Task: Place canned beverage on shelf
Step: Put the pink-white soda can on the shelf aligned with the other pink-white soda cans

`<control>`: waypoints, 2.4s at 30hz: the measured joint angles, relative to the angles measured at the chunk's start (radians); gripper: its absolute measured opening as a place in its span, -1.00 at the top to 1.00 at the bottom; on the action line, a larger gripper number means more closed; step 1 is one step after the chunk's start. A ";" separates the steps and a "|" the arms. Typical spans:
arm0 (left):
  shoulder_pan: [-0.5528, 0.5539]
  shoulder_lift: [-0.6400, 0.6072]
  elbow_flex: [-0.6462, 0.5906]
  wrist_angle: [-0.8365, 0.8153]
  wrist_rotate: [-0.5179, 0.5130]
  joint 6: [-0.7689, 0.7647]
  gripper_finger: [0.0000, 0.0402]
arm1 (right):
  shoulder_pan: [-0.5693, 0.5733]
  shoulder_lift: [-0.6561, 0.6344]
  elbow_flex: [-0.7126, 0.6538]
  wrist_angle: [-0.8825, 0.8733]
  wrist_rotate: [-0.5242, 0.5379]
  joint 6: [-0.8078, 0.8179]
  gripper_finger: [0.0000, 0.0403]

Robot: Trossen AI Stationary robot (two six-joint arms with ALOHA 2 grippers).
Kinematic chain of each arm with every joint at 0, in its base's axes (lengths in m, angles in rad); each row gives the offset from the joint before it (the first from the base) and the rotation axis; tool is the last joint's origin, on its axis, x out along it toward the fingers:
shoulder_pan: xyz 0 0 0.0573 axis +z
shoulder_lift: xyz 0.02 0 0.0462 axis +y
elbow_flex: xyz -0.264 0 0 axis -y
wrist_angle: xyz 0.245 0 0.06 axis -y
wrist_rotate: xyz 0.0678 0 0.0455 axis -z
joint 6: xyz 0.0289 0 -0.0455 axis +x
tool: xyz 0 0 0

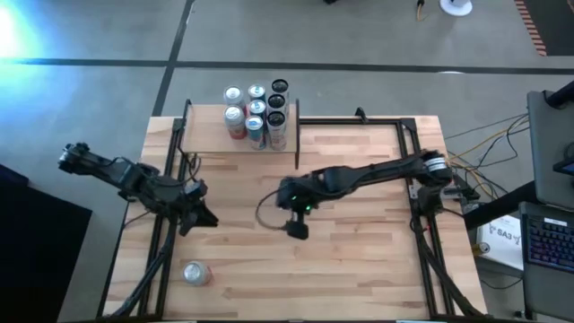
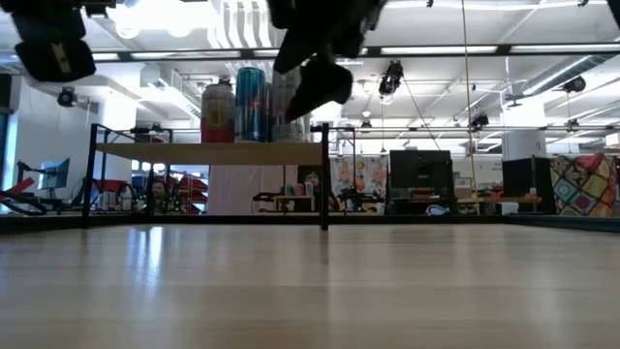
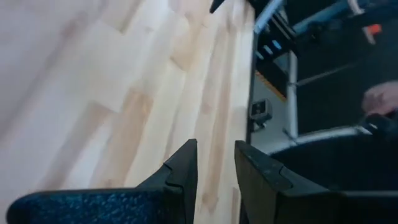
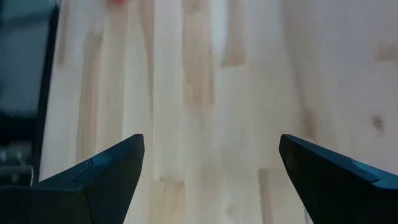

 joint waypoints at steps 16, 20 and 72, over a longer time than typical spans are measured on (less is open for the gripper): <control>0.000 0.445 0.048 0.250 0.247 0.089 0.22 | 0.029 -0.195 -0.610 0.793 0.076 0.445 -0.80; -0.009 0.529 0.158 0.195 0.300 0.160 0.19 | 0.072 -0.191 -0.618 0.797 0.116 0.457 -0.80; -0.493 0.582 0.326 -0.299 0.100 -0.119 -0.61 | 0.078 -0.178 -0.552 0.794 0.175 0.380 -0.80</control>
